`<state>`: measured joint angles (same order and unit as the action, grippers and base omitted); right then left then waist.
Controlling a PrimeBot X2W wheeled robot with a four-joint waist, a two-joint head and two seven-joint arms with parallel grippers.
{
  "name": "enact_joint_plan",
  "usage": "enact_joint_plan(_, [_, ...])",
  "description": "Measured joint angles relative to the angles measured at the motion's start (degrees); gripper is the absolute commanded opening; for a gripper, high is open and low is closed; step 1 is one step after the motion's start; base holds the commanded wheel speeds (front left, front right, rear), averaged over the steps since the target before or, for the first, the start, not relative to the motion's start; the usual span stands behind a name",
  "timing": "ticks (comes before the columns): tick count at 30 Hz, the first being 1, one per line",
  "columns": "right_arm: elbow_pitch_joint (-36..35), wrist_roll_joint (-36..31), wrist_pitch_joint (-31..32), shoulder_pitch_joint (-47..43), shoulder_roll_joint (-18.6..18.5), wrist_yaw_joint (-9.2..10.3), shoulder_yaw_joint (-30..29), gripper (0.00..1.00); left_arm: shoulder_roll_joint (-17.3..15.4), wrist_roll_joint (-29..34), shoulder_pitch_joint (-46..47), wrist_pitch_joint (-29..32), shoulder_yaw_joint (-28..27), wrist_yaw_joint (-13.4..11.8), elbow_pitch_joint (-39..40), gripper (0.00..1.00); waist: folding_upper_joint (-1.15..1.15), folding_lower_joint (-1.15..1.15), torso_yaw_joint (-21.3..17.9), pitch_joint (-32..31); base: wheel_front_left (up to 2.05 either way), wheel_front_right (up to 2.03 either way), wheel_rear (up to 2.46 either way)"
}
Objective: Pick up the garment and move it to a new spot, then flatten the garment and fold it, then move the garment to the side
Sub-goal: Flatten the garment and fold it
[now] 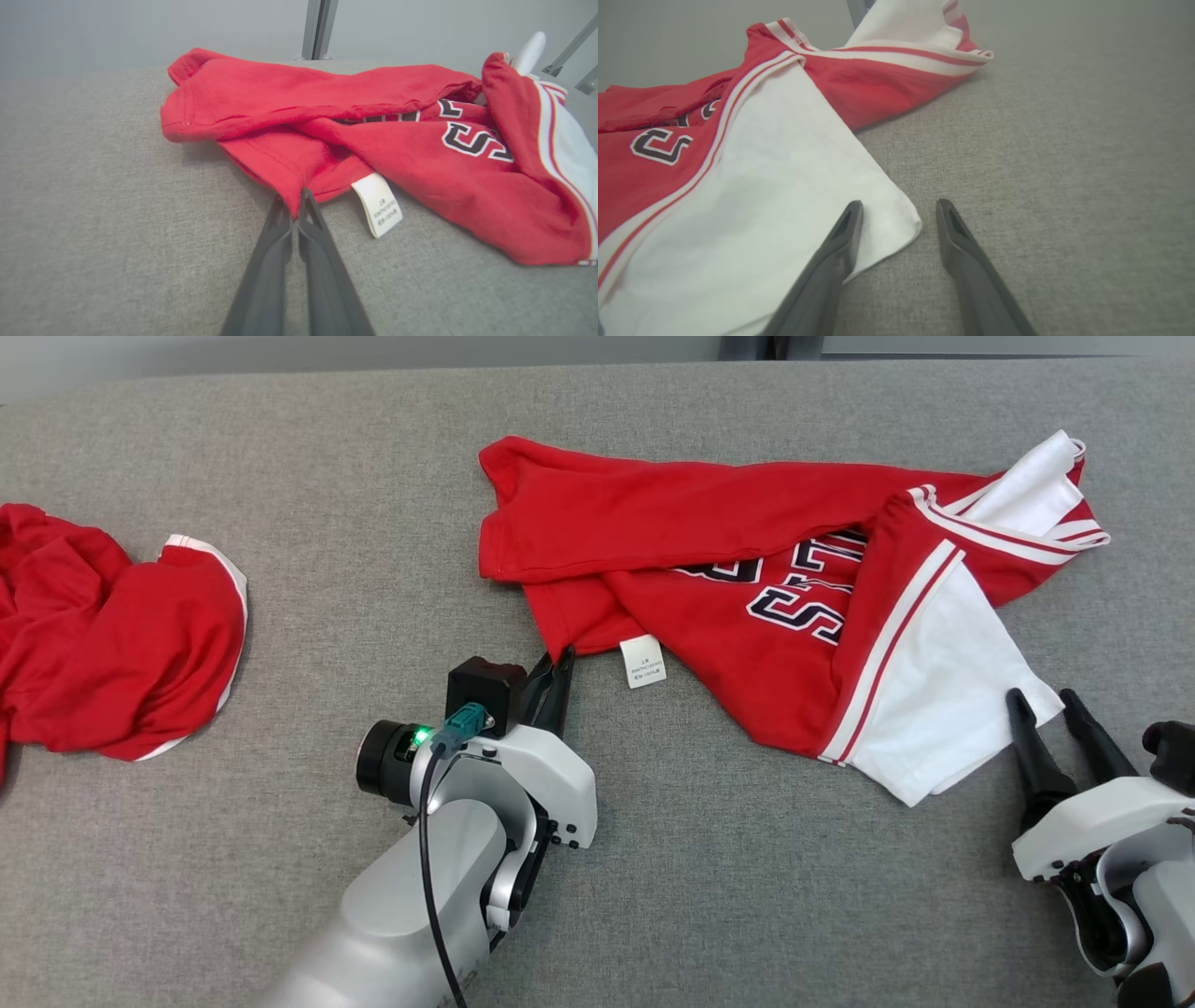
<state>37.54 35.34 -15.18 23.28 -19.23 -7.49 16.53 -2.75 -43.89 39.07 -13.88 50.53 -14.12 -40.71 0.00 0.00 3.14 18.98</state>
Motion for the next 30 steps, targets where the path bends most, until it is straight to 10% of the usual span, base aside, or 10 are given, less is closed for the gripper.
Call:
enact_joint_plan(15, [-5.81, -0.07, 0.03, -1.09, -2.49, 0.0, -3.12, 0.0, -2.5, -0.62, -2.81, -0.53, -0.63, 0.02, 2.64, 0.0, 0.0, 0.0, -0.88, -4.07, 0.0, 0.0, 0.0])
enact_joint_plan(30, [-12.98, -3.66, 1.75, 4.2, -5.24, 0.0, -13.03, 0.0, -16.48, -4.66, -4.59, 4.79, -6.17, 0.37, 27.08, 0.0, 0.0, 0.0, -1.55, -12.51, 0.0, 0.0, 0.0])
